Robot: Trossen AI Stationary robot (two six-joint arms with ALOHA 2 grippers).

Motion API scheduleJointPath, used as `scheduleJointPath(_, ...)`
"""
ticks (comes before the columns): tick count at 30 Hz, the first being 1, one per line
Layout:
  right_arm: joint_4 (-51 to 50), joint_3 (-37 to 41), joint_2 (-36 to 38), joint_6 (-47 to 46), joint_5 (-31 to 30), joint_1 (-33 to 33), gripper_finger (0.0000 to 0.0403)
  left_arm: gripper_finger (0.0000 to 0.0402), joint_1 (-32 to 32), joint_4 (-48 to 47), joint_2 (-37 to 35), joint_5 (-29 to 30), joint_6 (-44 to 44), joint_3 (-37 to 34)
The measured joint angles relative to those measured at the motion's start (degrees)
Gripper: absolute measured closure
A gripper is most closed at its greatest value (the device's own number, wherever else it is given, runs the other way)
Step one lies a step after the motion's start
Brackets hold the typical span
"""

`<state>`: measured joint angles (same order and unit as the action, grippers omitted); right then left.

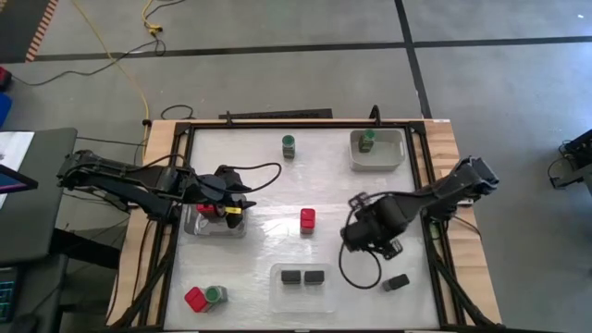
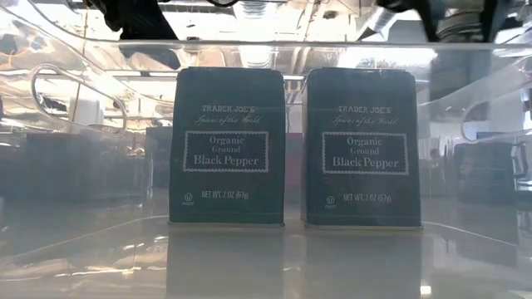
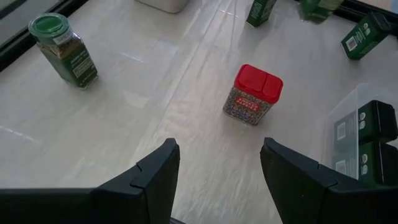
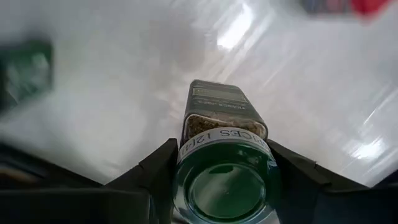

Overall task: Sort spices by type
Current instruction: Put the bottom right green seasoning bottle into the grey bin

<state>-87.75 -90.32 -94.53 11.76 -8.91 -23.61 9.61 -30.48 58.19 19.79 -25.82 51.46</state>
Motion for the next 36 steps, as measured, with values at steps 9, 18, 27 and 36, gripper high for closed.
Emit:
scheduleJointPath(9,4.47,0.36,-1.87,38.50,0.09,7.59,0.0178,0.0186,0.00,0.00,0.00,0.00,2.92,0.00)
scheduleJointPath(18,14.12,13.33,-0.76,48.30,0.45,11.49,0.0178,0.0186,0.00,0.00,0.00,0.07,5.73,0.00)
scheduleJointPath(27,22.44,22.53,7.11,51.29,3.76,12.29,0.0178,0.0186,0.00,0.00,0.00,0.07,6.12,0.00)
scheduleJointPath(36,25.37,26.93,8.00,51.72,4.05,14.34,0.0172,0.0186,0.00,0.00,0.00,0.07,6.14,0.00)
